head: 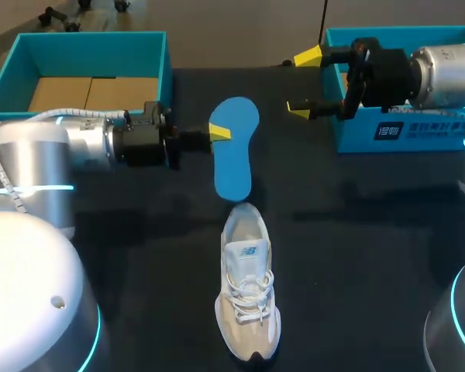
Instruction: Take the shoe out of the shoebox, open the shoe tongue, remove and reinsert the insole, then place the shoe into the shoebox
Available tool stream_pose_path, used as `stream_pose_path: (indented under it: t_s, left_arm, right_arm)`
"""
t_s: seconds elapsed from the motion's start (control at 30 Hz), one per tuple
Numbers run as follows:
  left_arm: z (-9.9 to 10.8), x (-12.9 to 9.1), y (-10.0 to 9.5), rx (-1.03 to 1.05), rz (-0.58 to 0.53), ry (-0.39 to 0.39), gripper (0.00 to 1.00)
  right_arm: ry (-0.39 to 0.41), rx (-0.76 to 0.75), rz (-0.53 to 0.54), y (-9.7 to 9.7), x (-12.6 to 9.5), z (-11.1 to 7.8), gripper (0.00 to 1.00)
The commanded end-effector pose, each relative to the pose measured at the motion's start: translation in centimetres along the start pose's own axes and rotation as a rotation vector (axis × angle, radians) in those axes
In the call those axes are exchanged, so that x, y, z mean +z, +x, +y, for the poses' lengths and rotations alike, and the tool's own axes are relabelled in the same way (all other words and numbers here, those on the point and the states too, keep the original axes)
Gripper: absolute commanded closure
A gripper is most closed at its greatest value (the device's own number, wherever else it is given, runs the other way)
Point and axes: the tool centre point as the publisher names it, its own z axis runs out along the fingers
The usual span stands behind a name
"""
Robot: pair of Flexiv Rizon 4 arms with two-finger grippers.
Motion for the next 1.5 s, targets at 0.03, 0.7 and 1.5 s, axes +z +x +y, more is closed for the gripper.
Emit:
stream_pose_path:
  t_s: [0.03,0.7,1.5]
  left_arm:
    - [-0.2,0.8,-0.4,-0.002,0.006,0.008,1.00]
    - [-0.2,0.8,-0.4,-0.002,0.006,0.008,1.00]
    - [-0.2,0.8,-0.4,-0.002,0.006,0.008,1.00]
  right_arm:
    - [-0.001,0.000,-0.001,0.0,0.1,0.0,0.00]
    - [0.038,0.158,-0.558,5.3,1.2,-1.0,0.00]
    - [0.118,0.331,-1.173,10.0,8.9,-2.3,0.00]
